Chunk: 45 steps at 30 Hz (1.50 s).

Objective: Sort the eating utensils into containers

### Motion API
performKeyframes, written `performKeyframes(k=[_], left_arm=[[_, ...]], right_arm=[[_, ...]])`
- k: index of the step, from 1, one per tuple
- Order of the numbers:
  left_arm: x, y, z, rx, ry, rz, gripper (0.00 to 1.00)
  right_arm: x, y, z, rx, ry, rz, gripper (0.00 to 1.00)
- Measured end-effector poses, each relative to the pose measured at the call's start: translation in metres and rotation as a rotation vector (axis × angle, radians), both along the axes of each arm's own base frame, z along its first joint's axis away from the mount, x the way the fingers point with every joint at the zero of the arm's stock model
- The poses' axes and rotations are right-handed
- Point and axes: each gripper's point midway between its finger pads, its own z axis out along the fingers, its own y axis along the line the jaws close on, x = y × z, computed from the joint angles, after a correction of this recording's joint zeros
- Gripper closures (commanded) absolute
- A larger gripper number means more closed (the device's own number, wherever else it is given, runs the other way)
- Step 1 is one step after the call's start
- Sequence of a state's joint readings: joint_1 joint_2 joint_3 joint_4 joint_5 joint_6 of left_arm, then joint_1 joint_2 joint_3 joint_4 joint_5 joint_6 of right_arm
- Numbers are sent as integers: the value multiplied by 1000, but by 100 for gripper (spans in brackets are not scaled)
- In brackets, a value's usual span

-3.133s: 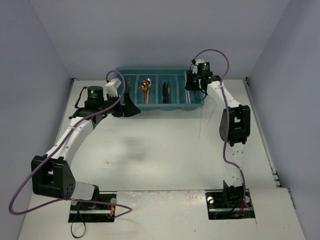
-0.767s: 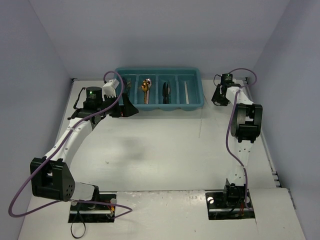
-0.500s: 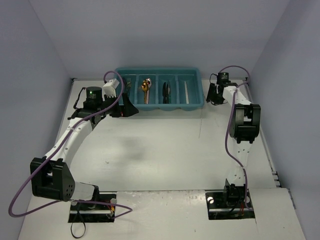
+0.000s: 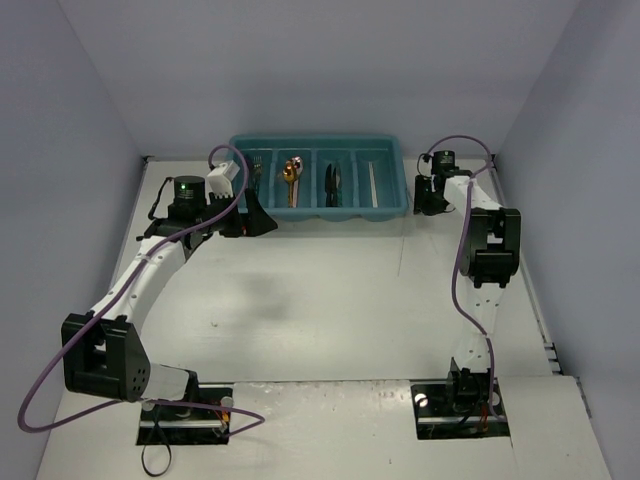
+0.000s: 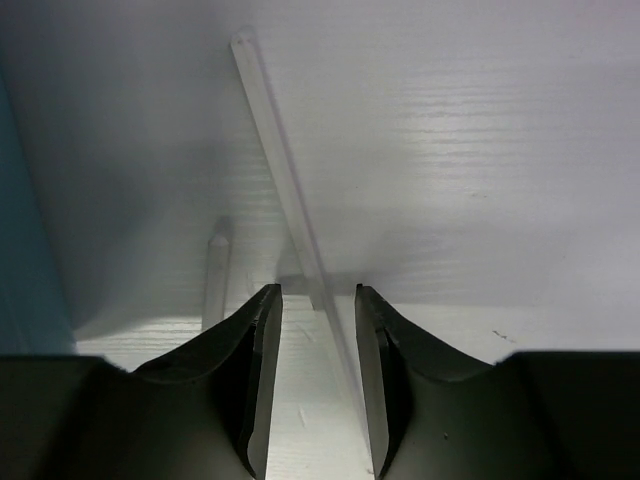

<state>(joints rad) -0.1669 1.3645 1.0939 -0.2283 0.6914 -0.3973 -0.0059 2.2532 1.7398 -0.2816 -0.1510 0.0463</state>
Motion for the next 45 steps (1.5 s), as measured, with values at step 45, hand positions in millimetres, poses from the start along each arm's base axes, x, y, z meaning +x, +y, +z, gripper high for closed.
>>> performKeyframes(k=[45], left_arm=[[-60, -65, 50, -328, 10, -413, 9]], right_arm=[[-224, 146, 190, -930, -787, 1875, 100]])
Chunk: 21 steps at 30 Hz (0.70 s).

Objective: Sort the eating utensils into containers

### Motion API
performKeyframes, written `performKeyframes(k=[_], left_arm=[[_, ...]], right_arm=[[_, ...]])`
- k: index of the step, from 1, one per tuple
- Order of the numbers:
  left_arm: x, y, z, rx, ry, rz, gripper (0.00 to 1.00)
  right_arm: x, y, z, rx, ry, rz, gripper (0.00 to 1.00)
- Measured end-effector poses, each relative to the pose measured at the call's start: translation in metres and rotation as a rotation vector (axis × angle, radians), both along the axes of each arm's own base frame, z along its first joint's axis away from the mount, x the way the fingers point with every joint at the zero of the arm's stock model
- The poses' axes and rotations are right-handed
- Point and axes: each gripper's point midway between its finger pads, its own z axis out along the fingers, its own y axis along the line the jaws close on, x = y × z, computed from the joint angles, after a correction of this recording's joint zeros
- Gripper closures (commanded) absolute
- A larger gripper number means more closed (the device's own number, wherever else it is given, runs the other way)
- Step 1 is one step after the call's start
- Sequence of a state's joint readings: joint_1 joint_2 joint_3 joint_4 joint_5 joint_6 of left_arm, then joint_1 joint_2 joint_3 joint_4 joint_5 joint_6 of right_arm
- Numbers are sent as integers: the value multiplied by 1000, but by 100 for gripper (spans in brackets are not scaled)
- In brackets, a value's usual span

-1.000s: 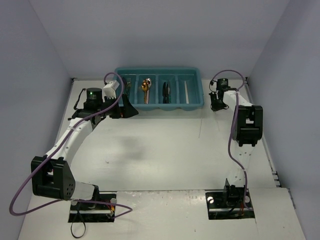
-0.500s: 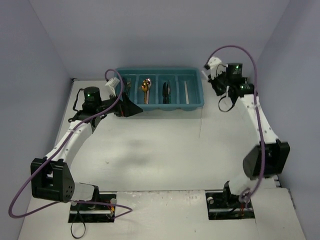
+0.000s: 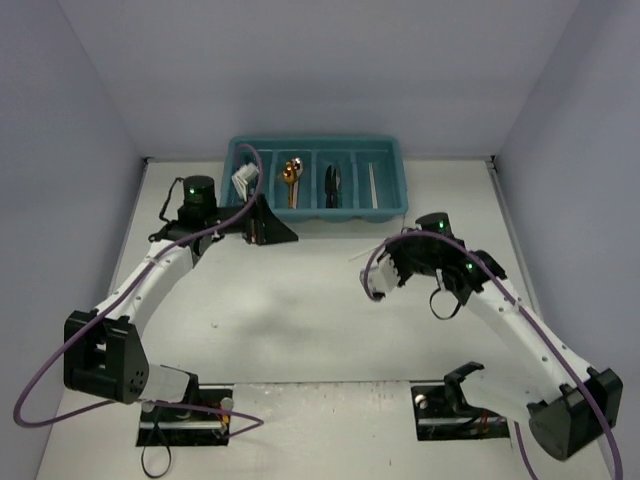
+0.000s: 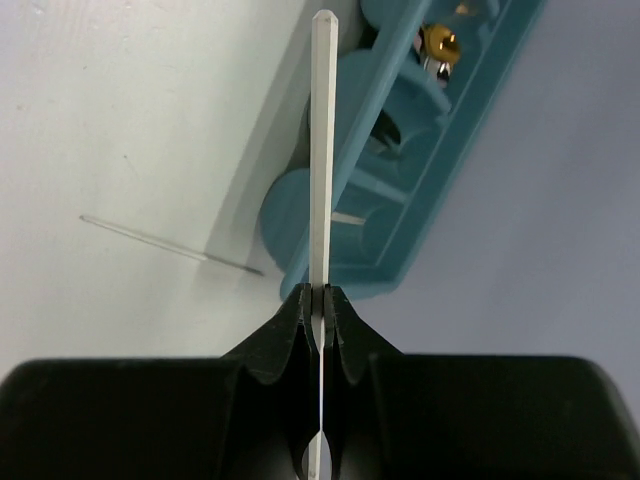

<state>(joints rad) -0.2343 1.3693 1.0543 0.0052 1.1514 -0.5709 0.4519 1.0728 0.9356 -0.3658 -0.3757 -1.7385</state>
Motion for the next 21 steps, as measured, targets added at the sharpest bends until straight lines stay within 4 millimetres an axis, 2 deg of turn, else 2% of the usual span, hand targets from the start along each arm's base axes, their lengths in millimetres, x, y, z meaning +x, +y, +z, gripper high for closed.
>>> performKeyframes(k=[4, 7, 10, 12, 16, 21], left_arm=[[-34, -33, -22, 97, 36, -159, 9], [-61, -60, -40, 166, 18, -291, 9], [-82, -69, -57, 223, 26, -365, 10], [-85, -69, -64, 249, 31, -374, 12], [-76, -69, -69, 288, 11, -357, 14], [-78, -80, -71, 307, -20, -385, 20]], right_arm=[[-16, 10, 0, -35, -78, 145, 100], [-29, 17, -6, -26, -87, 223, 100], [-43, 26, -14, -11, -80, 293, 100], [-52, 32, -17, -1, -76, 334, 100], [-65, 45, -17, 14, -76, 401, 100], [-76, 58, -16, 21, -77, 461, 100]])
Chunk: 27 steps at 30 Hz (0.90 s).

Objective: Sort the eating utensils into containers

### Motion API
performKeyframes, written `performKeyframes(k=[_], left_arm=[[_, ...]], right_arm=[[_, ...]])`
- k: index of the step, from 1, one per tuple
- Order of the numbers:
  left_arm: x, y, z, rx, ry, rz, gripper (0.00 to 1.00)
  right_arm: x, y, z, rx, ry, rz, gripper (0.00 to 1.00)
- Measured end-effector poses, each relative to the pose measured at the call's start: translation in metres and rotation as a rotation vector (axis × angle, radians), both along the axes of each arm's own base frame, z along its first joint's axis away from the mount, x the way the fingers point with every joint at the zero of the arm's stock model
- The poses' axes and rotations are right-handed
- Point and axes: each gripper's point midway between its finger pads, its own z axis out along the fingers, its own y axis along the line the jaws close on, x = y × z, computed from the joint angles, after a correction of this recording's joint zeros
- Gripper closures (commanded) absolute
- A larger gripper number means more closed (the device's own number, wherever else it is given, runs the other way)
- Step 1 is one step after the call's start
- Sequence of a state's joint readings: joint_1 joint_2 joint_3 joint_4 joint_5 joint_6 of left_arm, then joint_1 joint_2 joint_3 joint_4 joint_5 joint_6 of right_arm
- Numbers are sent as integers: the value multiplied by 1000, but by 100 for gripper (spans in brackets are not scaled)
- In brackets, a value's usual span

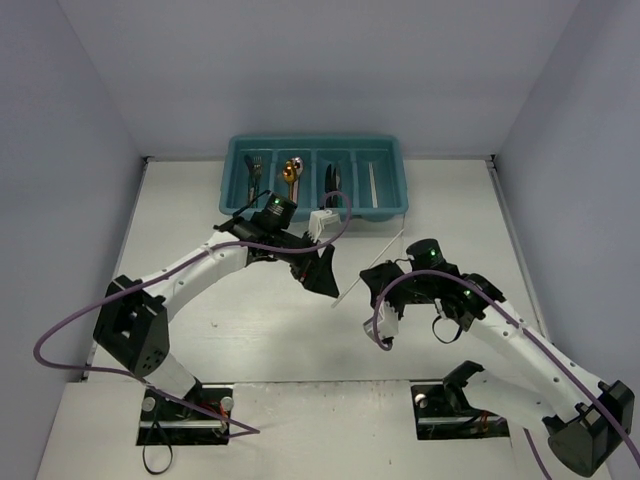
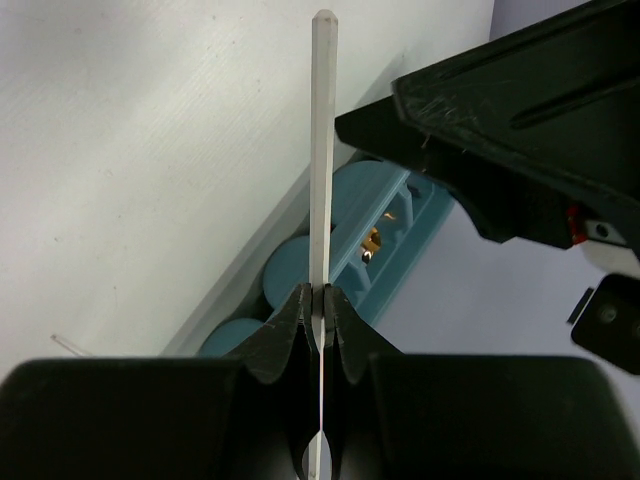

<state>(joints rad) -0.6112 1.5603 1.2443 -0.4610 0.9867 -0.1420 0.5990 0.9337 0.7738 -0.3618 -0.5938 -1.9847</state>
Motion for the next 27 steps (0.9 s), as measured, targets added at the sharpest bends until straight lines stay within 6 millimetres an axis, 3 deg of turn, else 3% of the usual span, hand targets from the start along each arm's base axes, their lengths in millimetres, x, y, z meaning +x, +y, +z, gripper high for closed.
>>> performKeyframes(k=[7, 15, 18, 19, 21, 25, 26, 27], left_arm=[[-12, -12, -9, 13, 18, -50, 37], [-21, -21, -14, 13, 38, -85, 65], [-23, -24, -15, 12, 55, -89, 81], [-23, -25, -16, 12, 62, -91, 89], [-24, -26, -17, 14, 72, -93, 100], [-22, -27, -18, 17, 73, -81, 100], [-20, -28, -17, 12, 69, -78, 100], [-19, -28, -17, 7, 64, -73, 100]], right_arm=[[-5, 7, -2, -4, 2, 31, 100], [-10, 14, -7, -15, 15, 59, 100], [-9, 16, -9, -19, 20, 62, 100], [-8, 16, -9, -20, 21, 62, 96], [-7, 17, -11, -23, 26, 62, 78], [-4, 20, -5, -13, 11, 67, 29], [-3, 21, -2, -7, 3, 68, 18], [-2, 22, 2, -2, -7, 69, 14]])
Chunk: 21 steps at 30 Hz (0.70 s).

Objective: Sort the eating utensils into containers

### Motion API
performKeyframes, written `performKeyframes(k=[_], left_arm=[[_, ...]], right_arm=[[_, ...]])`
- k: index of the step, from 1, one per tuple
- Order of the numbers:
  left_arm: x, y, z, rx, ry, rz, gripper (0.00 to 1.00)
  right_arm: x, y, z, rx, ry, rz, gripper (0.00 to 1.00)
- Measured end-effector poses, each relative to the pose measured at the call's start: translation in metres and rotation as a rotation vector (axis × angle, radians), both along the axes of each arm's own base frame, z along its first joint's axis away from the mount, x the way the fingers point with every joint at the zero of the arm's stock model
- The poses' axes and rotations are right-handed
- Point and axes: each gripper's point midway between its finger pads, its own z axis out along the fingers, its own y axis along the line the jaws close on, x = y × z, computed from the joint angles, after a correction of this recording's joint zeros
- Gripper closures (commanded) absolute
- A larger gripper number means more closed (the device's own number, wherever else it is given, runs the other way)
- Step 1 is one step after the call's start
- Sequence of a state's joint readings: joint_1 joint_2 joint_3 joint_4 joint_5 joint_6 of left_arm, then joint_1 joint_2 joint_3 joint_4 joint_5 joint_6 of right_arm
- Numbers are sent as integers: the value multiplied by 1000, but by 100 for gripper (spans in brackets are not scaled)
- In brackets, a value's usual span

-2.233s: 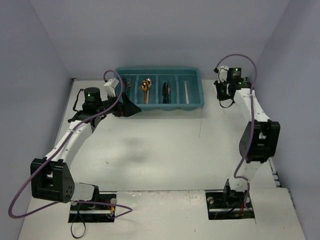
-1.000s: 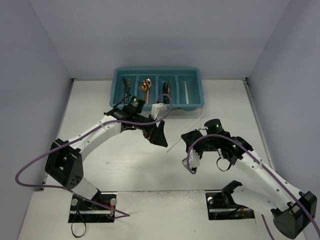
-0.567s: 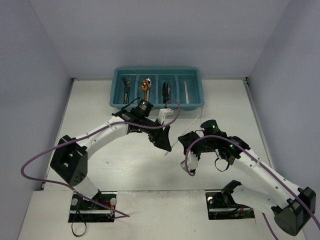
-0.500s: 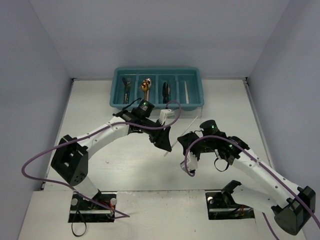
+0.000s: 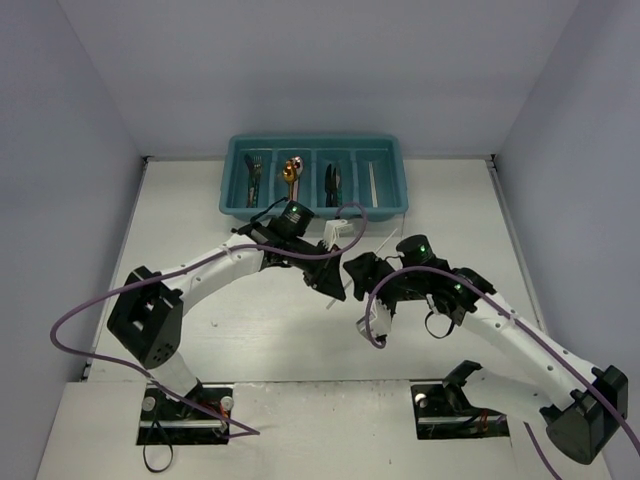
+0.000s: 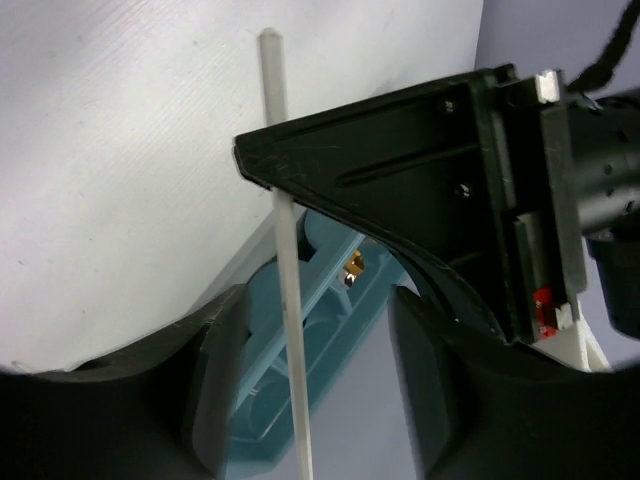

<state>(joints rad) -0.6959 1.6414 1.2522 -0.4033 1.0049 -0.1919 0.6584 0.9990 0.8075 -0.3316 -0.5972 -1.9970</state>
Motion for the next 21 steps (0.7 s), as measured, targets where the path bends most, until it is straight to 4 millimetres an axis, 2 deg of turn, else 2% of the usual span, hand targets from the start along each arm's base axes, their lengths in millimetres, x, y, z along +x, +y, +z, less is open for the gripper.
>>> performKeyframes(k=[4, 8, 10, 12, 16, 21], left_arm=[[19, 14, 4, -20, -12, 86, 100], [76, 53, 29, -89, -67, 296, 100], [101, 75, 47, -135, -121, 398, 100], [118, 92, 64, -176, -180, 478, 100], [115, 92, 88, -255, -241, 489, 100], [104, 85, 86, -287, -199, 471, 100]], right_arm=[[4, 3, 19, 32, -52, -3, 14], [3, 0, 49, 114, -49, -55, 19], [3, -1, 64, 174, 4, -111, 22], [5, 1, 75, 244, 115, -196, 26], [23, 14, 91, 390, 429, -415, 28], [66, 54, 112, 590, 913, -689, 30]])
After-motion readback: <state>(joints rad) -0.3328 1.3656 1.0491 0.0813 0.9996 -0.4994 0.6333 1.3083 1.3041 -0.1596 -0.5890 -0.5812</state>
